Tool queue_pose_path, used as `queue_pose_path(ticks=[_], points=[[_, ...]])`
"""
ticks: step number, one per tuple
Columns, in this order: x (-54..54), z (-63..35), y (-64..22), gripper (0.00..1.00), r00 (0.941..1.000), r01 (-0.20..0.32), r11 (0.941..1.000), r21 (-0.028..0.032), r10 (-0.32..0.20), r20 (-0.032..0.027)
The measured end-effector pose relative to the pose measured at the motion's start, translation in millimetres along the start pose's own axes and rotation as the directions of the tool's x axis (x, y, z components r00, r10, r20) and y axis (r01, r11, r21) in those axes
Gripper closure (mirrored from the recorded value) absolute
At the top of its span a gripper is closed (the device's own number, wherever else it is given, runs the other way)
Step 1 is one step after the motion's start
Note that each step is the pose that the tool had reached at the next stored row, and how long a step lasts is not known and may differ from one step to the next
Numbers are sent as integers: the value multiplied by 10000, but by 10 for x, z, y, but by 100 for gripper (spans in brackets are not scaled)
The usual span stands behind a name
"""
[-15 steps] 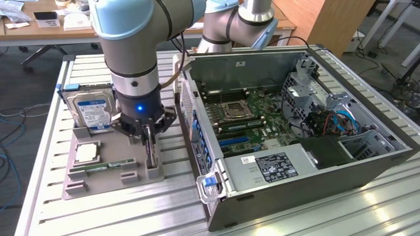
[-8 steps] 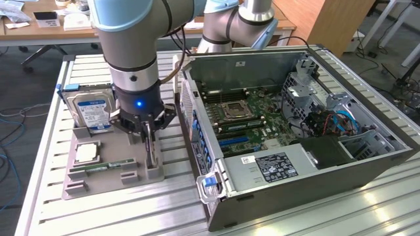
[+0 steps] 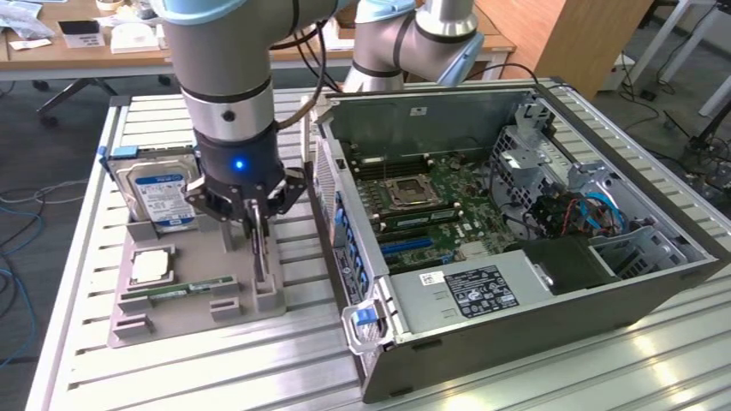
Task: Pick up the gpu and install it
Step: 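Pick up the gpu and move the gpu toward the slot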
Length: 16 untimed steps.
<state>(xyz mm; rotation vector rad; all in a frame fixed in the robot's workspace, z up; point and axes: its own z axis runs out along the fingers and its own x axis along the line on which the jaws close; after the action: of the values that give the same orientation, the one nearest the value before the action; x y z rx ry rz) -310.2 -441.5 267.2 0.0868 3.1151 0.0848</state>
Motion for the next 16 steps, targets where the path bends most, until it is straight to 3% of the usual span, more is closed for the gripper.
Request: queue_pose_path(ticks=[16], points=[[-11,-470,26,73,10000,2,10000,1,-2,-1]])
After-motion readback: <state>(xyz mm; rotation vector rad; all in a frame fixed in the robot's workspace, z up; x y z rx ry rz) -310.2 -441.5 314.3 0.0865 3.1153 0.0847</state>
